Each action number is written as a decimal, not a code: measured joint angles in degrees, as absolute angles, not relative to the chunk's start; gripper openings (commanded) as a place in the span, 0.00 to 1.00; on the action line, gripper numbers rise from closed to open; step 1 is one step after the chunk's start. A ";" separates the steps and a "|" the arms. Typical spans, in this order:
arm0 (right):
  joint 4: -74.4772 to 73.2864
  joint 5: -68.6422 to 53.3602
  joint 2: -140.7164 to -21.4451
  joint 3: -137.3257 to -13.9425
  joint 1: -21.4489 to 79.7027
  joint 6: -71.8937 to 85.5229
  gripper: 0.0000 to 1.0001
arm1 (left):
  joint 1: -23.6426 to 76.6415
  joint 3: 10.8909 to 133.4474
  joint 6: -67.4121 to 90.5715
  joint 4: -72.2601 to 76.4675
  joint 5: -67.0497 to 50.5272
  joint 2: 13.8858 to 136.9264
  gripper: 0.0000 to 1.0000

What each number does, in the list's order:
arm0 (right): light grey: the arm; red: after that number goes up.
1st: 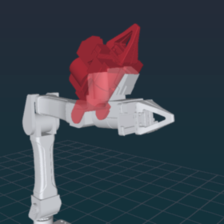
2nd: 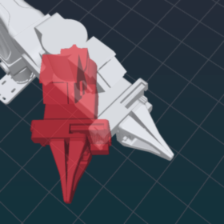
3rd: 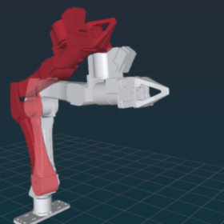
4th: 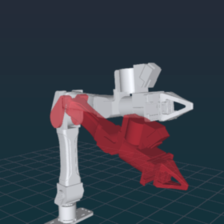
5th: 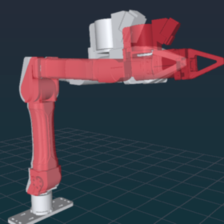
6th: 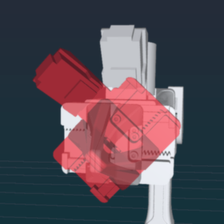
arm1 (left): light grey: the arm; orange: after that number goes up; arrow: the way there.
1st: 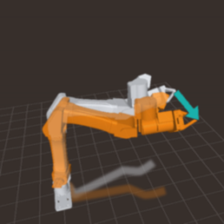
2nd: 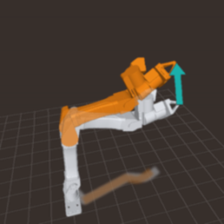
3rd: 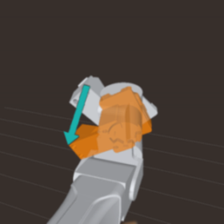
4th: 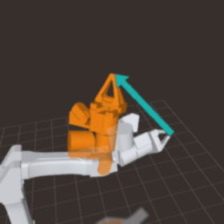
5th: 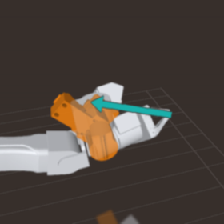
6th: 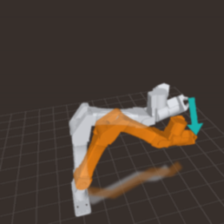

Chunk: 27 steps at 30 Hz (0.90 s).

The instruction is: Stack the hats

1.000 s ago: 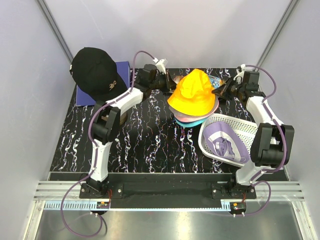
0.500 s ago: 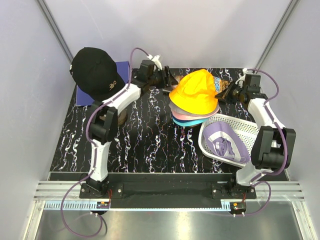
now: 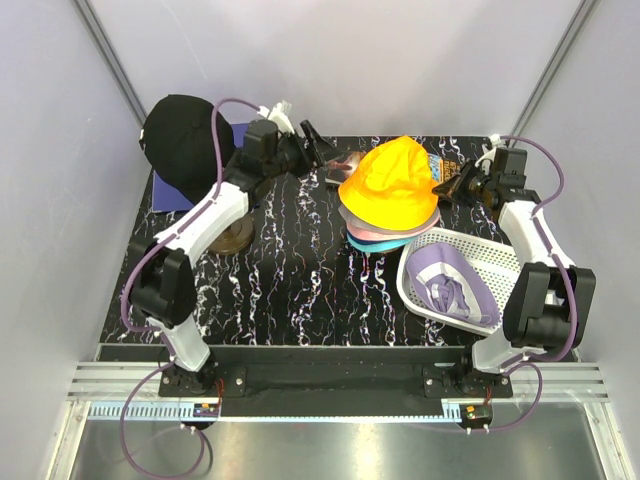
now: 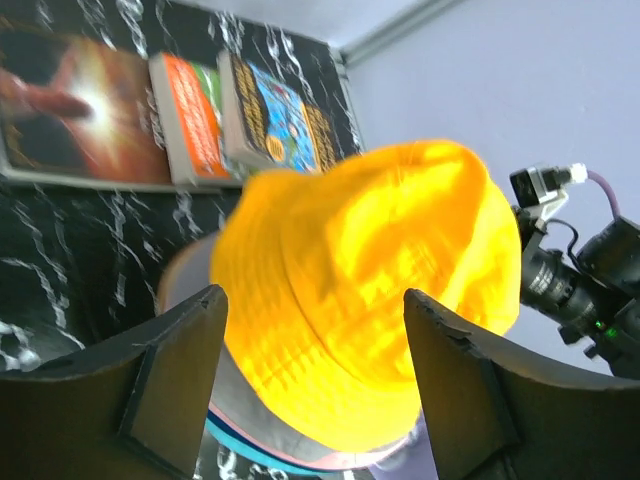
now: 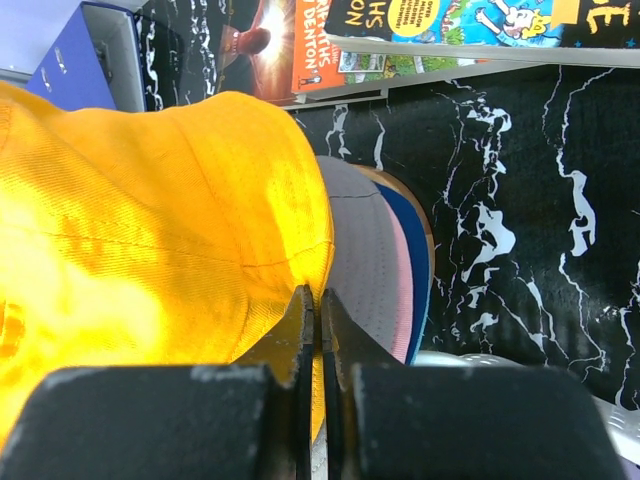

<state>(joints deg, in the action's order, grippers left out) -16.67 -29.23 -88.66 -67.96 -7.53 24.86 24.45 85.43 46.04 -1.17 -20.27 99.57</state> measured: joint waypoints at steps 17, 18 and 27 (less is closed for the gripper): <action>-15.20 -29.61 -87.22 -66.46 -7.57 25.30 0.00 | 26.39 69.63 60.45 10.24 -25.80 99.59 0.67; -15.07 -29.61 -87.18 -66.37 -7.57 25.30 0.00 | 26.59 69.60 61.17 11.44 -26.04 99.59 0.63; -14.85 -29.61 -87.15 -66.17 -7.57 25.32 0.00 | 27.51 68.69 66.13 22.13 -27.90 101.67 0.26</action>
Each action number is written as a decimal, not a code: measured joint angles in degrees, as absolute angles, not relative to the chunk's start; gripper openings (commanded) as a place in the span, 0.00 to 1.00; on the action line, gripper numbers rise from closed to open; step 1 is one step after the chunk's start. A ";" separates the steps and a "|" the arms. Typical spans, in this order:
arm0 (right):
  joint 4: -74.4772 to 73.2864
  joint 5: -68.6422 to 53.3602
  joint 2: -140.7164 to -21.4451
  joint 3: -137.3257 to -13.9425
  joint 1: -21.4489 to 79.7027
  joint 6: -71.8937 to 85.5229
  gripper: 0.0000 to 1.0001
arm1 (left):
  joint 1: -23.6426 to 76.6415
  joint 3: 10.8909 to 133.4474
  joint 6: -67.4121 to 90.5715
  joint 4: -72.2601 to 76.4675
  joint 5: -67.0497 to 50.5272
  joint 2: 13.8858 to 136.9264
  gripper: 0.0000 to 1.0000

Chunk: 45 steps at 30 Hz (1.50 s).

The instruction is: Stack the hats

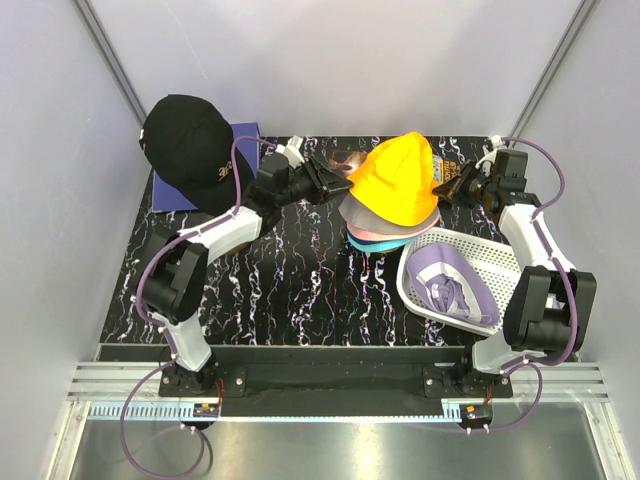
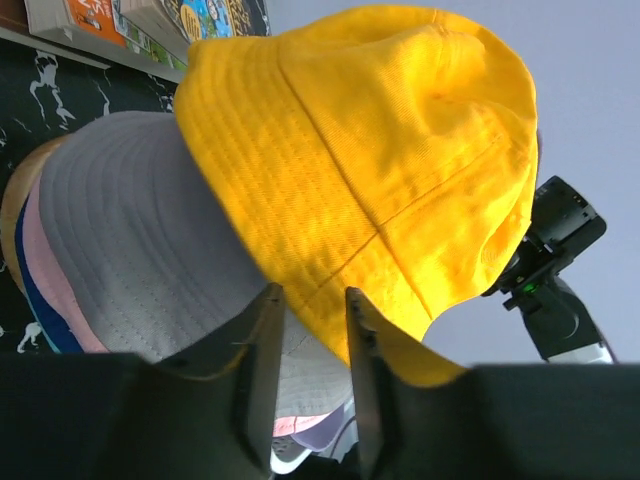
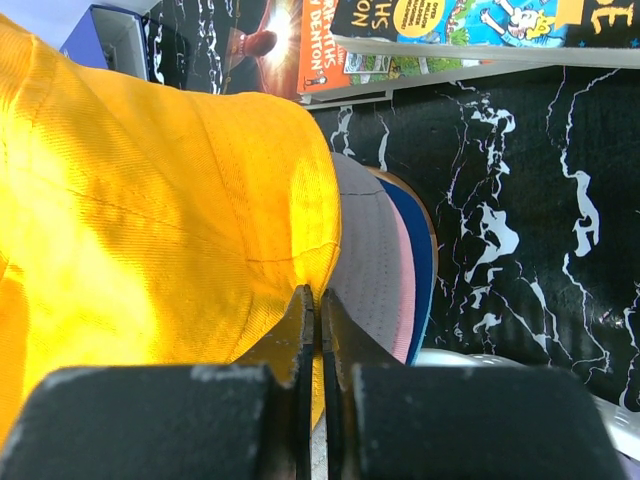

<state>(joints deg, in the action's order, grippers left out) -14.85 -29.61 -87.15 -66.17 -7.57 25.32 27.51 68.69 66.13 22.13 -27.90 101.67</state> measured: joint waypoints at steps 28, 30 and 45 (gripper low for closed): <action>-14.87 -29.56 -86.11 -64.31 -7.57 25.32 0.00 | 28.47 67.72 70.30 26.39 -29.36 104.12 0.30; -14.87 -29.54 -85.97 -64.12 -7.57 25.32 0.00 | 28.47 67.72 70.46 27.16 -29.36 104.27 0.22; -15.33 -28.53 -82.37 -64.55 -7.62 25.93 0.00 | 28.45 69.49 67.55 28.34 -29.45 106.37 0.00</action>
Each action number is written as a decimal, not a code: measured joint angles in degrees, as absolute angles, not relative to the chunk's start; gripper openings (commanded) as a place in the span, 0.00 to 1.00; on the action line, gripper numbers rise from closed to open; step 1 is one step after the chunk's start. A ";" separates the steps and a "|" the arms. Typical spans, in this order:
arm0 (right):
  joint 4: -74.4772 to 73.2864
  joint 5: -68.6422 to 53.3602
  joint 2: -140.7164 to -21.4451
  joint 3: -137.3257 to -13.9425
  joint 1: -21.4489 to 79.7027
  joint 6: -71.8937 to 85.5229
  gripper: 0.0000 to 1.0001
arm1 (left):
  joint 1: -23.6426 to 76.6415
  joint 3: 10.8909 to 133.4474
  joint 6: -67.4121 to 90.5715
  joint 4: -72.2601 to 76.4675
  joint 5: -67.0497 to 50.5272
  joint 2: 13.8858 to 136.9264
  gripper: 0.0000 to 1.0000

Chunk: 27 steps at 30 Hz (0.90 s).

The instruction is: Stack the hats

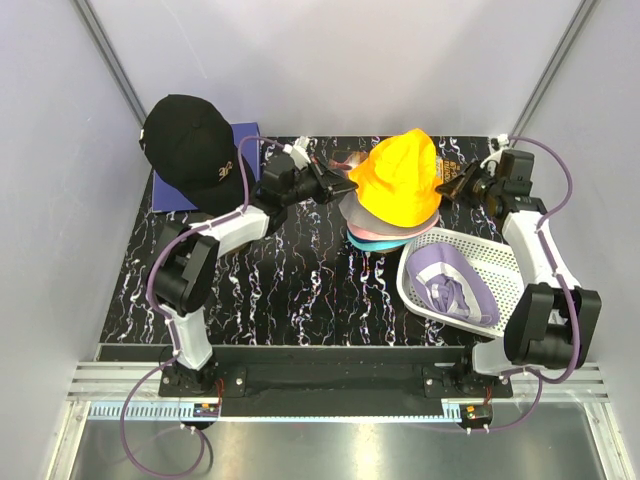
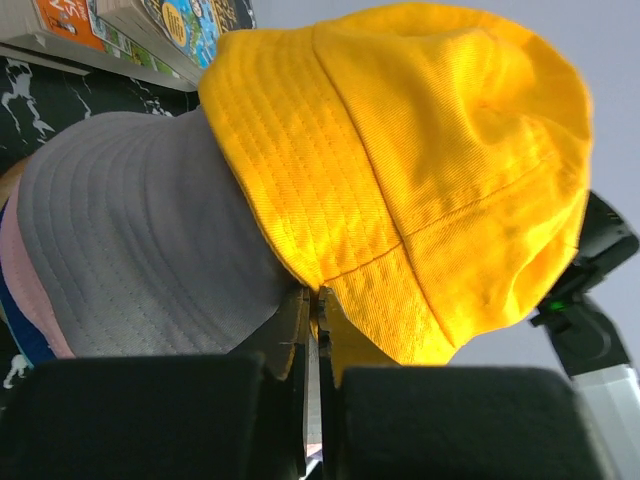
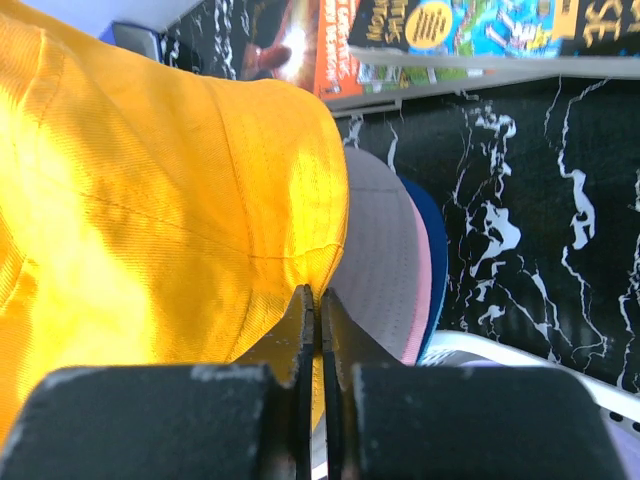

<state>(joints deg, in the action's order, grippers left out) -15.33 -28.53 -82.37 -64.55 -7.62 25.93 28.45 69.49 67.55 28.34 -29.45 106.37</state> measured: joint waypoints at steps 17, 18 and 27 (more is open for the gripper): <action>-16.29 -28.10 -77.10 -65.56 -7.66 27.00 0.00 | 26.87 66.87 57.14 16.34 -28.36 100.82 0.00; -16.38 -28.10 -77.38 -65.06 -7.66 27.00 0.00 | 26.68 66.89 57.14 16.32 -28.32 101.08 0.00; -15.81 -28.49 -81.60 -64.73 -7.62 27.29 0.00 | 26.37 69.19 57.25 16.40 -28.84 107.09 0.00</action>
